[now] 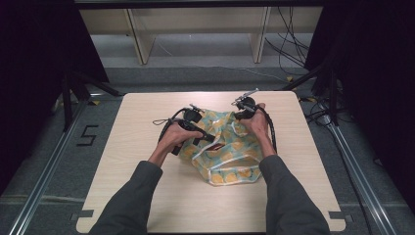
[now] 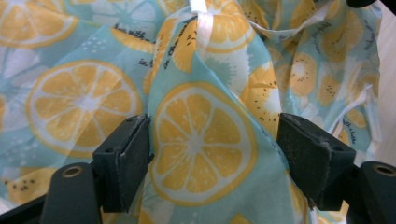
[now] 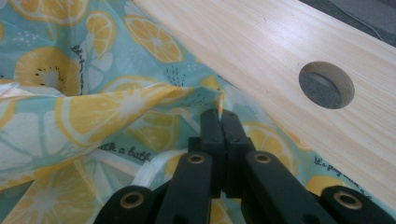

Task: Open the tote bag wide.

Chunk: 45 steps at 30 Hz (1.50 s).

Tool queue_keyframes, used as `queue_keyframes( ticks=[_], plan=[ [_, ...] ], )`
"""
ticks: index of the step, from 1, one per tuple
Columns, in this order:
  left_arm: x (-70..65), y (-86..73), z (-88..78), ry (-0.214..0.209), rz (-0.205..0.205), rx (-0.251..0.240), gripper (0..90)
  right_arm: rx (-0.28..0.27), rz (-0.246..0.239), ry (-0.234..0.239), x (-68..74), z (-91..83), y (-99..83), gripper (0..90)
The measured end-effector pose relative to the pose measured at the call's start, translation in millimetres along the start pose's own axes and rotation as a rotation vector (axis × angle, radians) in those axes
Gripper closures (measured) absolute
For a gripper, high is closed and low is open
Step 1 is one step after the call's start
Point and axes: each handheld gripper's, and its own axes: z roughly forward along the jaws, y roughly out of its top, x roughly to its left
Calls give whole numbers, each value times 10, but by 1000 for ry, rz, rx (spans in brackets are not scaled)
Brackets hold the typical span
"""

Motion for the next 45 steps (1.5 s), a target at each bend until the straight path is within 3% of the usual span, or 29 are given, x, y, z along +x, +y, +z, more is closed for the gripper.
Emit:
queue_keyframes(
  ticks=[4, 6, 8, 12, 14, 15, 17, 18, 20, 21, 23, 24, 25, 26, 27, 28, 31, 32, 33, 34, 37, 39, 40, 42, 43, 45],
  plan=[
    [-176, 49, 23, -20, 75, 31, 239, 32, 5, 6, -1, -45, 8, 900],
    [-190, 59, 74, 17, 103, 54, 461, 15, -17, -2, -12, -32, 3, 900],
    [-178, 69, 95, 15, 115, 55, 629, 22, -4, 2, 12, -53, 2, 900],
    [-156, 110, 94, 57, 114, 40, 874, 19, -2, 9, 17, -106, -5, 900],
    [-98, 141, 45, 100, 99, 2, 889, -1, 11, 22, 18, -117, -29, 900],
    [-54, 161, 14, 113, 74, -33, 890, -2, -5, 17, 5, -120, -46, 881],
    [-10, 176, -14, 116, 61, -45, 890, 21, 13, 23, 3, -165, -55, 817],
    [94, 214, -49, 126, -31, -102, 890, 11, 14, 29, 2, -193, -63, 742],
    [169, 236, -56, 116, -100, -129, 890, -9, 39, 42, 17, -258, -52, 605],
    [198, 243, -47, 102, -129, -143, 889, 8, 51, 50, 31, -330, -35, 588],
    [222, 252, -29, 109, -132, -138, 889, -47, 32, 40, 64, -500, -13, 574],
    [225, 255, -11, 106, -143, -140, 889, -76, -1, 47, 71, -593, -6, 574],
    [228, 258, -3, 108, -145, -140, 888, -117, -17, 83, 111, -714, 2, 582],
    [230, 262, 7, 101, -153, -136, 889, -115, -7, 91, 154, -788, -6, 589],
    [224, 265, 20, 103, -163, -142, 888, -170, -31, 130, 231, -849, -26, 593],
    [228, 268, 24, 101, -158, -138, 888, -153, -35, 184, 303, -913, -43, 600],
    [247, 266, 22, 92, -144, -111, 888, -96, -123, 342, 507, -919, -130, 581],
    [247, 266, 22, 92, -144, -111, 888, -74, -147, 384, 566, -890, -165, 563],
    [250, 266, 21, 92, -145, -108, 888, -74, -147, 384, 566, -890, -165, 563],
    [261, 262, 18, 85, -158, -115, 888, -39, -180, 432, 662, -803, -233, 504],
    [269, 255, 31, 84, -190, -133, 887, -9, -240, 442, 735, -678, -294, 445],
    [277, 252, 28, 77, -193, -134, 887, -7, -247, 435, 743, -656, -298, 434],
    [297, 247, 15, 74, -183, -124, 887, -22, -265, 463, 782, -597, -307, 394],
    [299, 245, 16, 72, -193, -132, 887, -4, -290, 462, 810, -556, -305, 396],
    [310, 242, 7, 67, -186, -127, 887, -8, -300, 455, 816, -528, -307, 416],
    [311, 242, 1, 69, -197, -135, 887, 15, -320, 450, 826, -482, -323, 570]
  ],
)
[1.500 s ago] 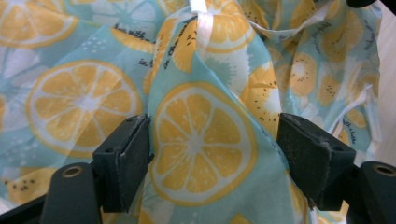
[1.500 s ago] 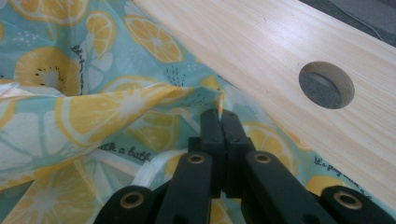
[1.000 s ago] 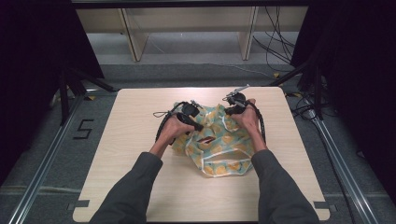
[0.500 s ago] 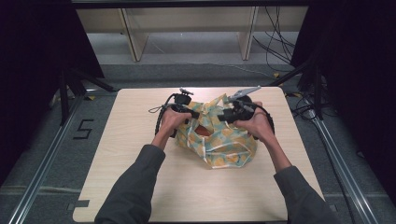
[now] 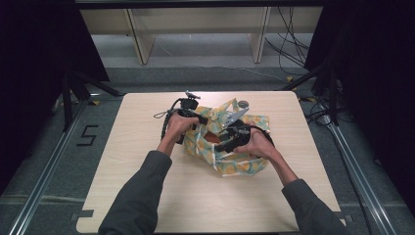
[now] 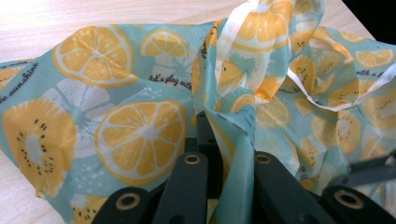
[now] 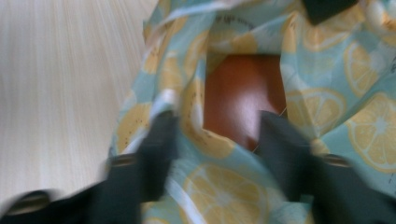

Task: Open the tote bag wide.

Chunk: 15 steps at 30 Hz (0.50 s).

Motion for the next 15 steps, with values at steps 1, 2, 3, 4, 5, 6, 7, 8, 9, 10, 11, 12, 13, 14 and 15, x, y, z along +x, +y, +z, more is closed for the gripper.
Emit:
queue_keyframes(
  ticks=[1, 2, 3, 4, 5, 6, 7, 8, 9, 10, 11, 12, 13, 14, 15],
  plan=[
    [15, 0, -8, -2, 11, 4, 887, 20, 0, 10, 6, -1, -10, 690],
    [11, -3, -8, 2, -7, -7, 887, 9, -31, 11, -2, 6, -26, 797],
    [20, -5, -10, 0, -9, -12, 887, 8, -29, 13, 8, -8, -41, 878],
    [39, -5, -24, 2, -4, -8, 887, -1, -31, 11, 8, -20, -51, 900],
    [39, -5, -24, 2, -4, -8, 888, 1, -20, 9, 22, -41, -64, 900],
    [58, -11, -25, 0, -40, -33, 887, -2, -40, 17, 31, -69, -75, 900],
    [72, -14, -30, 0, -48, -37, 888, -5, -37, 24, 58, -90, -88, 900],
    [90, -15, -46, 2, -36, -23, 888, -3, -41, 37, 85, -112, -96, 900],
    [99, -19, -50, 4, -36, -26, 888, 0, -40, 49, 114, -132, -103, 900],
    [99, -19, -50, 4, -36, -26, 887, -4, -39, 66, 164, -152, -114, 900],
    [106, -29, -52, 7, -53, -44, 888, 2, -25, 83, 250, -173, -136, 900],
    [106, -29, -52, 7, -53, -44, 888, 2, -25, 83, 250, -173, -136, 900],
    [126, -35, -71, 9, -49, -35, 888, 0, -38, 89, 288, -184, -148, 900],
    [145, -45, -87, 14, -48, -32, 888, 9, -40, 110, 431, -222, -198, 900],
    [153, -56, -92, 17, -49, -36, 888, 4, -43, 121, 490, -232, -223, 900]
  ],
)
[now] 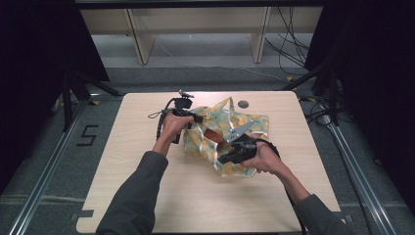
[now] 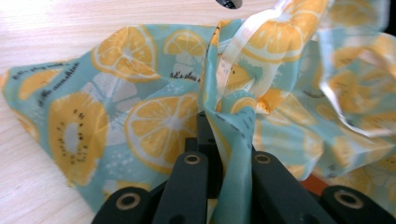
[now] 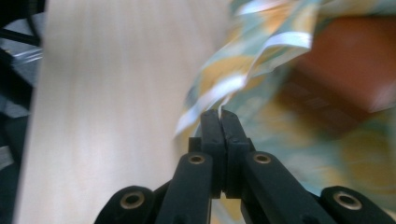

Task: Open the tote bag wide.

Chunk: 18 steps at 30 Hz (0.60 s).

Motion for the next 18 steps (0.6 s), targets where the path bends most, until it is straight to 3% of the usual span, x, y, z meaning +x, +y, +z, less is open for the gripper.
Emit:
queue_keyframes(
  ticks=[1, 2, 3, 4, 5, 6, 7, 8, 11, 12, 15, 17, 18],
  plan=[
    [-1, -9, -1, -1, -10, -5, 888, -5, -28, 5, 38, 8, -16, 900],
    [25, -26, -15, 9, 7, 10, 888, 6, 13, 1, 99, -3, -36, 900],
    [32, -37, -16, 18, 3, 7, 888, -10, -27, 9, 120, 21, -57, 900],
    [52, -52, -25, 30, -5, -10, 888, 1, 13, 11, 159, 24, -74, 900],
    [52, -52, -25, 30, -5, -10, 888, -1, 20, 24, 185, 60, -95, 900],
    [81, -73, -36, 25, -23, -25, 888, -15, -13, 27, 193, 102, -102, 900],
    [81, -73, -36, 25, -23, -25, 888, -15, -13, 27, 193, 102, -102, 900],
    [111, -94, -53, 36, -22, -33, 888, 6, 15, 40, 239, 143, -105, 900],
    [137, -111, -56, 44, -20, -31, 887, 30, 12, 24, 232, 196, -107, 900],
    [146, -143, -48, 55, -16, -14, 887, 70, 20, 10, 215, 265, -133, 900],
    [153, -162, -46, 36, -10, -18, 886, 68, 19, 19, 190, 327, -173, 900],
    [145, -167, -66, 49, -7, -20, 887, 52, 35, 20, 181, 287, -164, 839],
    [137, -170, -78, 47, 1, -23, 886, -17, 35, -5, 159, 171, -104, 804]
  ],
)
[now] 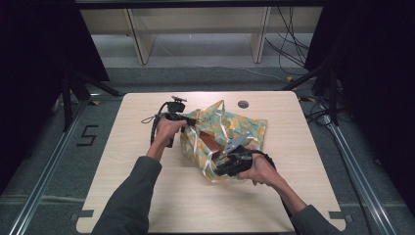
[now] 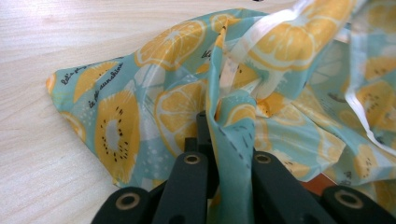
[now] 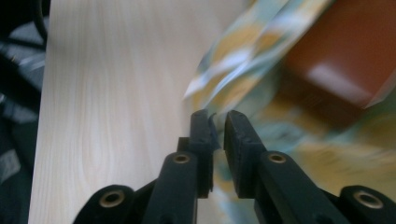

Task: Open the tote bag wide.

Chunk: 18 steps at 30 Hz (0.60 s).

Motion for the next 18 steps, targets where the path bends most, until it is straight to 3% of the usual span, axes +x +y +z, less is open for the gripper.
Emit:
queue_keyframes(
  ticks=[2, 3, 5, 6, 8, 9, 12, 13, 14, 16, 17, 18],
  plan=[
    [-17, -4, -8, -18, -1, -8, 884, -72, -8, -28, -40, -163, 96, 780],
    [-19, -5, -11, -19, 4, -5, 884, -111, 23, -65, -43, -247, 139, 761],
    [-32, -9, -13, -18, 4, -6, 882, -151, 20, -136, -123, -393, 232, 713],
    [-35, -12, -12, -17, 3, -9, 882, -141, 31, -170, -148, -440, 262, 676],
    [-28, -15, -14, -25, 10, -2, 881, -113, 42, -300, -257, -497, 316, 619],
    [-31, -17, -13, -26, 8, -4, 881, -112, 50, -322, -299, -489, 319, 601],
    [-37, -18, -14, -28, 9, -3, 879, -34, 63, -352, -425, -367, 303, 561],
    [-40, -18, -15, -29, 10, -2, 879, -34, 63, -352, -425, -367, 303, 561],
    [-46, -17, -19, -31, 12, -2, 878, 31, 62, -362, -502, -240, 280, 549],
    [-51, -19, -24, -30, 13, -4, 877, 65, 72, -358, -554, -141, 259, 554],
    [-51, -21, -27, -33, 14, -5, 877, 87, 79, -350, -572, -96, 251, 586],
    [-49, -24, -29, -35, 16, -5, 876, 97, 54, -348, -602, -50, 243, 662]
  ],
)
